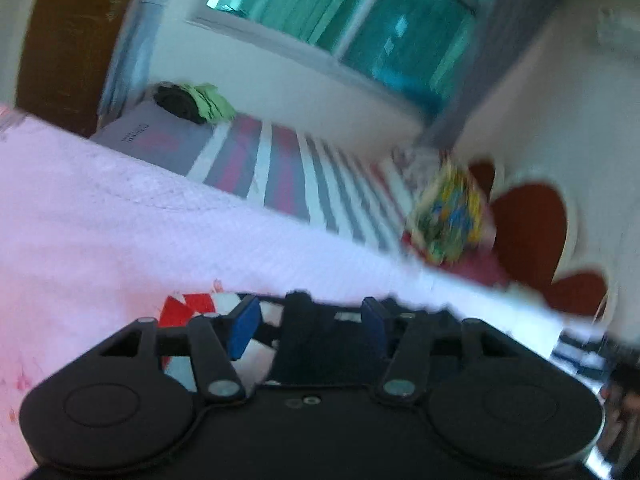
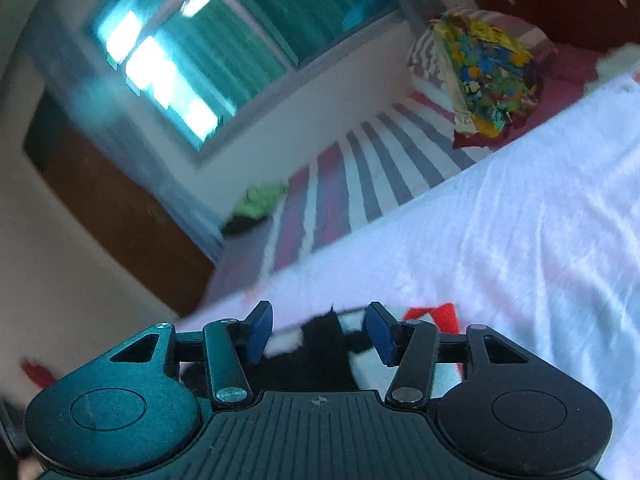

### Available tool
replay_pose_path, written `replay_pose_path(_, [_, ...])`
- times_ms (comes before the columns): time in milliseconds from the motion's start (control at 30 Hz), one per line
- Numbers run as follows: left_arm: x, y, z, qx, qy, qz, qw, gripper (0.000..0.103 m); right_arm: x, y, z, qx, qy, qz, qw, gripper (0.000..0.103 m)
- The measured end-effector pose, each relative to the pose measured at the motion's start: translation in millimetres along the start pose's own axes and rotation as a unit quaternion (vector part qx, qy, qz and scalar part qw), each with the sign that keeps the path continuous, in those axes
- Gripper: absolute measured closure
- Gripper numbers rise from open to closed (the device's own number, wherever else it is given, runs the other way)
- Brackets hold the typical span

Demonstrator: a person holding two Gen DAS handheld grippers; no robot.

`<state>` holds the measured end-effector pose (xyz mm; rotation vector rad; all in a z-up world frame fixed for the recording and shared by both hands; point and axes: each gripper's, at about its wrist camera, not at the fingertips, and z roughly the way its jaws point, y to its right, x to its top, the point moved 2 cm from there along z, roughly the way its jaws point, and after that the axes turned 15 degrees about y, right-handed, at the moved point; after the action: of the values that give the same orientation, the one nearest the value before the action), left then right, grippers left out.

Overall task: Fold small clothes
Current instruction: 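Lift the hem with both grippers and fold it toward the collar, then lay the folded hem down and open both grippers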

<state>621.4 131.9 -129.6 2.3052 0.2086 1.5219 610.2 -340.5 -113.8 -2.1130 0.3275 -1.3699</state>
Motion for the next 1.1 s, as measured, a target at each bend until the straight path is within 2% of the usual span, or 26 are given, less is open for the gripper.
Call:
replay_pose_path(133, [-10.8, 12.0, 16.3, 0.016, -0.06, 0.085, 0.9945, 0.052, -26.0, -18.5, 23.6, -0.006, -0.055, -0.073, 0.996, 0.053])
replay_pose_path(167, [-15.8, 14.3, 18.9, 0.024, -0.068, 0.106, 0.9917, 0.054, -33.6, -23.0, 30.5, -0.018, -0.074, -0.104, 0.992, 0.063])
replay_pose_path(233, [-24.7, 16.0, 19.0, 0.034, -0.064, 0.134, 0.9883, 0.065, -53.2, -30.1, 35.9, -0.031, -0.078, -0.158, 0.984, 0.07])
replay_pose_path(267, [-26.9, 17.2, 17.3, 0.039, -0.058, 0.142, 0.9873, 0.075, -58.2, -35.3, 35.6, -0.032, -0.072, -0.183, 0.98, 0.085])
replay_pose_path(300, [-28.5, 18.7, 15.4, 0.034, -0.053, 0.143, 0.9877, 0.091, -62.9, -38.9, 34.6, -0.03, -0.069, -0.196, 0.978, 0.096])
replay_pose_path(333, [-29.2, 21.9, 13.1, 0.032, -0.047, 0.145, 0.9878, 0.093, -67.7, -42.0, 33.7, -0.027, -0.065, -0.204, 0.976, 0.1])
replay_pose_path(367, [-27.7, 25.4, 10.7, 0.035, -0.038, 0.152, 0.9871, 0.099, -70.2, -43.9, 34.2, -0.029, -0.059, -0.216, 0.974, 0.1])
replay_pose_path(467, [-17.7, 39.2, -5.9, 0.022, 0.017, 0.164, 0.986, 0.099, -67.2, -44.0, 25.9, -0.041, -0.012, -0.225, 0.973, 0.1])
replay_pose_path(533, [-11.0, 42.6, -8.5, 0.026, 0.036, 0.171, 0.9842, 0.099, -59.8, -40.1, 21.3, -0.05, 0.014, -0.208, 0.977, 0.1])
replay_pose_path(600, [-8.4, 39.9, -5.2, 0.042, 0.037, 0.173, 0.9834, 0.099, -60.5, -36.4, 21.8, -0.064, 0.014, -0.206, 0.976, 0.1])
replay_pose_path(700, [-15.3, 27.5, 10.3, 0.06, 0.009, 0.162, 0.985, 0.098, -71.5, -22.7, 36.3, -0.092, -0.017, -0.201, 0.975, 0.1])
replay_pose_path(767, [-27.1, 22.8, 22.1, 0.068, -0.015, 0.164, 0.9841, 0.098, -77.8, -15.6, 43.9, -0.099, -0.03, -0.187, 0.977, 0.1])
replay_pose_path(833, [-27.5, 26.9, 26.8, 0.07, -0.025, 0.171, 0.9825, 0.092, -73.9, -13.8, 42.5, -0.103, -0.034, -0.179, 0.978, 0.1])
replay_pose_path(867, [-26.5, 28.2, 27.7, 0.071, -0.03, 0.175, 0.9816, 0.081, -72.0, -14.6, 42.0, -0.104, -0.039, -0.18, 0.977, 0.099])
replay_pose_path(900, [-23.7, 28.4, 25.4, 0.08, -0.028, 0.172, 0.9816, 0.058, -66.0, -16.5, 38.0, -0.105, -0.042, -0.187, 0.976, 0.099])
replay_pose_path(933, [-20.0, 28.4, 19.5, 0.083, -0.019, 0.165, 0.9826, 0.049, -61.4, -22.9, 31.5, -0.104, -0.037, -0.203, 0.973, 0.097])
replay_pose_path(1000, [-12.9, 33.7, -1.6, 0.062, 0.02, 0.157, 0.9855, 0.048, -58.0, -44.6, 16.0, -0.089, -0.009, -0.239, 0.967, 0.081])
replay_pose_path(1033, [-10.7, 39.6, -8.3, 0.051, 0.026, 0.156, 0.9861, 0.048, -58.9, -55.2, 13.3, -0.072, -0.004, -0.241, 0.968, 0.057])
replay_pose_path(1100, [-12.7, 59.0, -9.3, 0.029, 0.023, 0.148, 0.9882, 0.049, -67.8, -75.9, 18.7, -0.022, -0.021, -0.234, 0.972, 0.053])
